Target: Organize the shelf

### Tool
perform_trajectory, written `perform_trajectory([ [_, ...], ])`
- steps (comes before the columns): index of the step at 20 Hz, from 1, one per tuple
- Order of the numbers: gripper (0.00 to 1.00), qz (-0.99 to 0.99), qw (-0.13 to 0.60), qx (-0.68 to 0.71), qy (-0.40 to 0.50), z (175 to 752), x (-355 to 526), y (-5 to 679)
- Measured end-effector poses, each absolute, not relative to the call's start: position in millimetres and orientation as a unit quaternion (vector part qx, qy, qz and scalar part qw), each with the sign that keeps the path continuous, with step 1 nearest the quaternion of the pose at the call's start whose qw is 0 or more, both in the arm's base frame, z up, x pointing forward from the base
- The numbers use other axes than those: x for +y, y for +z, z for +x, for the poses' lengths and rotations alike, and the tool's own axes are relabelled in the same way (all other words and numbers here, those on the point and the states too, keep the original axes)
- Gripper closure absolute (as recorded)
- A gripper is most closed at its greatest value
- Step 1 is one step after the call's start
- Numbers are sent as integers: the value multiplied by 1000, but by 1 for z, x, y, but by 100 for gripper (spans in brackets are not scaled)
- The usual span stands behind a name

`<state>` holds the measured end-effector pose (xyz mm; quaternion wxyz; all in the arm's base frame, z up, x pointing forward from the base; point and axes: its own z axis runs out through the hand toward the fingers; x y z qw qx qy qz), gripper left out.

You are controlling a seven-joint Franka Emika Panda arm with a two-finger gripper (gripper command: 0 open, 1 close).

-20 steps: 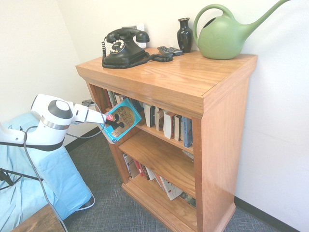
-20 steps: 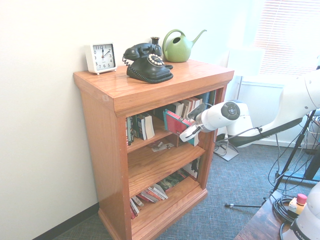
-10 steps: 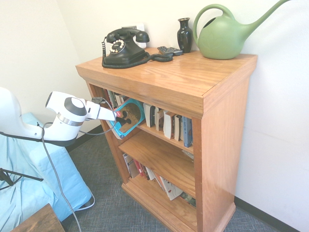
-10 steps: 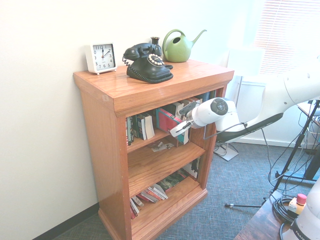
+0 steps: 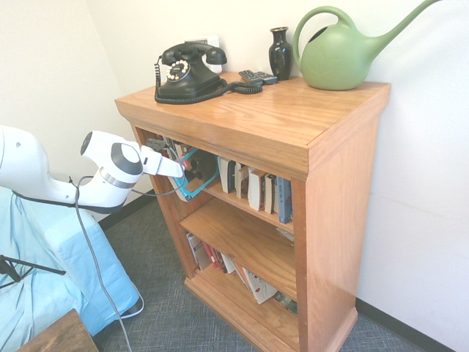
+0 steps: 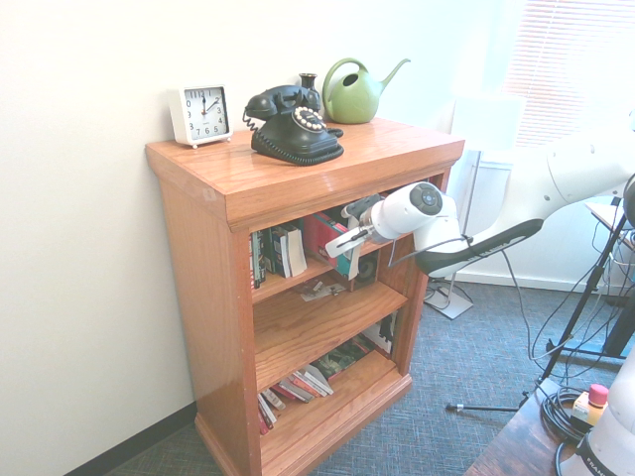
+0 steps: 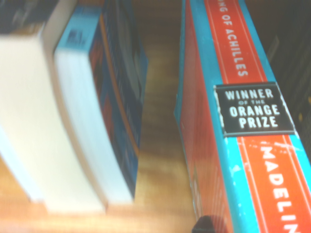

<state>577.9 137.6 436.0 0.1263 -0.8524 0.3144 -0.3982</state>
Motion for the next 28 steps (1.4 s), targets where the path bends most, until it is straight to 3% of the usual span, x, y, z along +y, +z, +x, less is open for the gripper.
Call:
perform_trajectory([
  [14, 100, -855, 109, 298, -410, 611, 166, 423],
  [15, 0, -854, 108, 299, -411, 611, 166, 423],
  [28, 0, -851, 103, 298, -419, 610, 166, 422],
])
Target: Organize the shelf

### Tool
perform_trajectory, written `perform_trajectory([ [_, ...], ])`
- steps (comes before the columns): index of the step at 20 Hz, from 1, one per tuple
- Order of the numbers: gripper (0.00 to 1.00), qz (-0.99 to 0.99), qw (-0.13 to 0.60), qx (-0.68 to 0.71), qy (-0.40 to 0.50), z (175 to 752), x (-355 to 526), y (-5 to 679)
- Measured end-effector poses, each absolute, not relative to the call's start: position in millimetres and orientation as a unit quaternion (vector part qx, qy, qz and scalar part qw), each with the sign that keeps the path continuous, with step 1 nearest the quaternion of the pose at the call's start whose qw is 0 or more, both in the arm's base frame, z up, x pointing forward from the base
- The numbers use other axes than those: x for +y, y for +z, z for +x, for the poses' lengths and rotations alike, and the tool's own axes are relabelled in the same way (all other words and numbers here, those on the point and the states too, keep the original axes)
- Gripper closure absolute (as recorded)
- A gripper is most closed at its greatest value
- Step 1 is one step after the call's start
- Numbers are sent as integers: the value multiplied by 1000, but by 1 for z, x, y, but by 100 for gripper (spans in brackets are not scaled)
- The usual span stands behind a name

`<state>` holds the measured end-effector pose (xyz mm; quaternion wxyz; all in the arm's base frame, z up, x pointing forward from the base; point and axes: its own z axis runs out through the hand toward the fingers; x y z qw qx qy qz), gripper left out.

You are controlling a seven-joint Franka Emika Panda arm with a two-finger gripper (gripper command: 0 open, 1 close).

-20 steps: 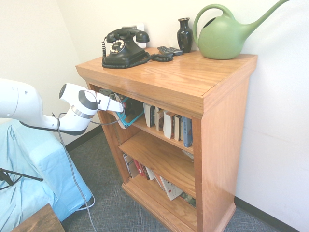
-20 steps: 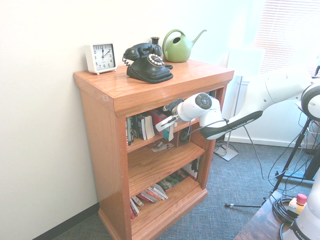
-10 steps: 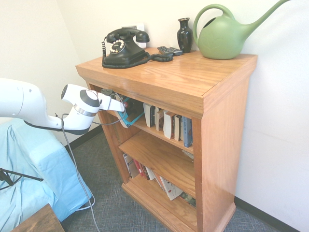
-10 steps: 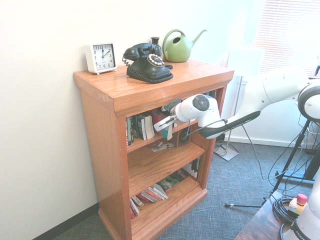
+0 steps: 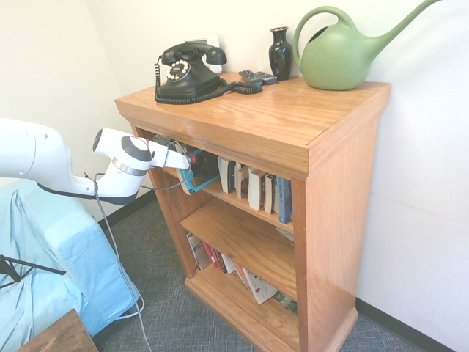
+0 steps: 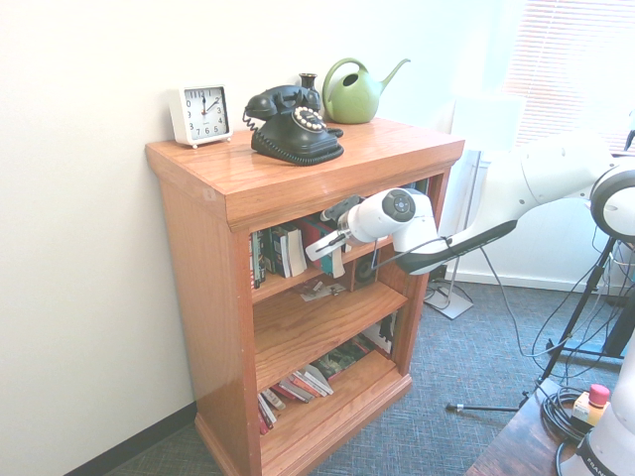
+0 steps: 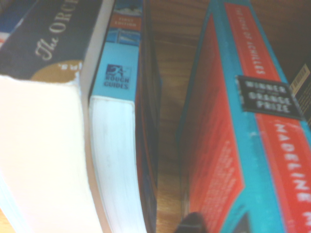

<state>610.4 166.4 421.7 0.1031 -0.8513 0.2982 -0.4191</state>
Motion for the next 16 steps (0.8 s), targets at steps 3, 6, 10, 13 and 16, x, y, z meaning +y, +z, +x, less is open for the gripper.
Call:
perform_trajectory([
  [3, 0, -851, 105, 293, -422, 608, 167, 421],
  [6, 0, -855, 114, 282, -420, 595, 171, 416],
  [10, 0, -857, 121, 275, -419, 560, 173, 411],
  [13, 0, -855, 123, 277, -421, 536, 169, 413],
  [16, 0, -852, 121, 287, -420, 512, 147, 417],
])
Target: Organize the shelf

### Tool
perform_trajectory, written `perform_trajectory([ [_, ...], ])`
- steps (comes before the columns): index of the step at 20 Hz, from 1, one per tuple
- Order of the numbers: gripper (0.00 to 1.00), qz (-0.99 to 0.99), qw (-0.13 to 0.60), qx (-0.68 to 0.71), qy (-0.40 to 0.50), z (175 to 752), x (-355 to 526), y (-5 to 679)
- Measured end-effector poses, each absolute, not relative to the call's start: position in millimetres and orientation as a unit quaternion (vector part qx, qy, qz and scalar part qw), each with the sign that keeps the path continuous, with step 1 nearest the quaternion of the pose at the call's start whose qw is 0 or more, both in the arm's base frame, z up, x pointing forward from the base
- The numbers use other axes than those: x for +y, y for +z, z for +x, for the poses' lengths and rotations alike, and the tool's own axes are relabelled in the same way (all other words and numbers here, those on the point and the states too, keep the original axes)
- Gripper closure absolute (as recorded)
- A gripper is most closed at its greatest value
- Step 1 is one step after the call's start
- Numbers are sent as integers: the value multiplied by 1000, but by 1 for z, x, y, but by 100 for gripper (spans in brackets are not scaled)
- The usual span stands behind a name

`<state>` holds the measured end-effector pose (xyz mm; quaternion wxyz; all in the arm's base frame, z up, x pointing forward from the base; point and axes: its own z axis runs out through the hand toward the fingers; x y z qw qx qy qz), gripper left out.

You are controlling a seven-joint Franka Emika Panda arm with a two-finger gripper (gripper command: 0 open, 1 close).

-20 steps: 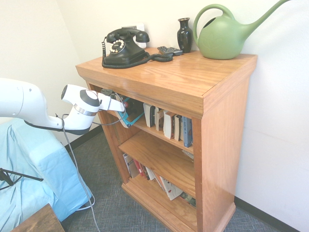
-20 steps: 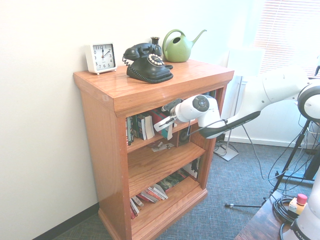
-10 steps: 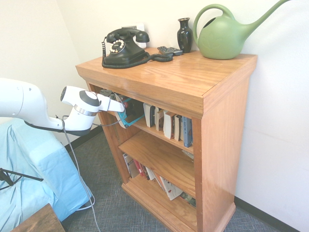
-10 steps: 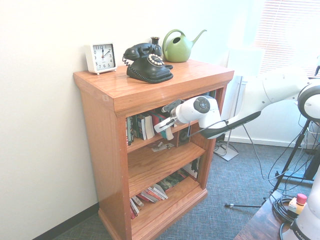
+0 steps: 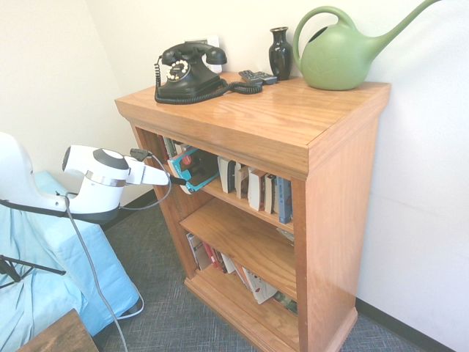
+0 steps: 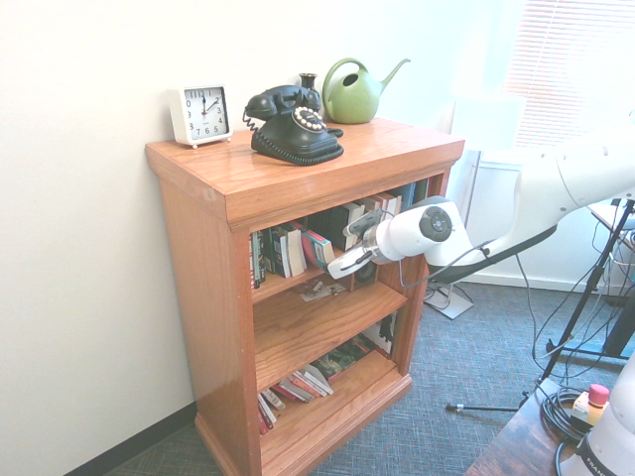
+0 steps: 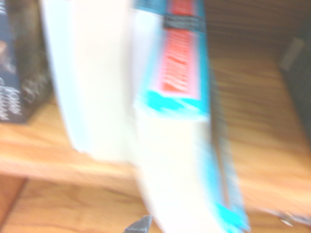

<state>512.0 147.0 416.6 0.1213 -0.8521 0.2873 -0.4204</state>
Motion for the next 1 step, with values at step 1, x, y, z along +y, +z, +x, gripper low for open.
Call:
perform_trajectory([
  [1, 0, -852, 123, 292, -418, 503, 136, 417],
])
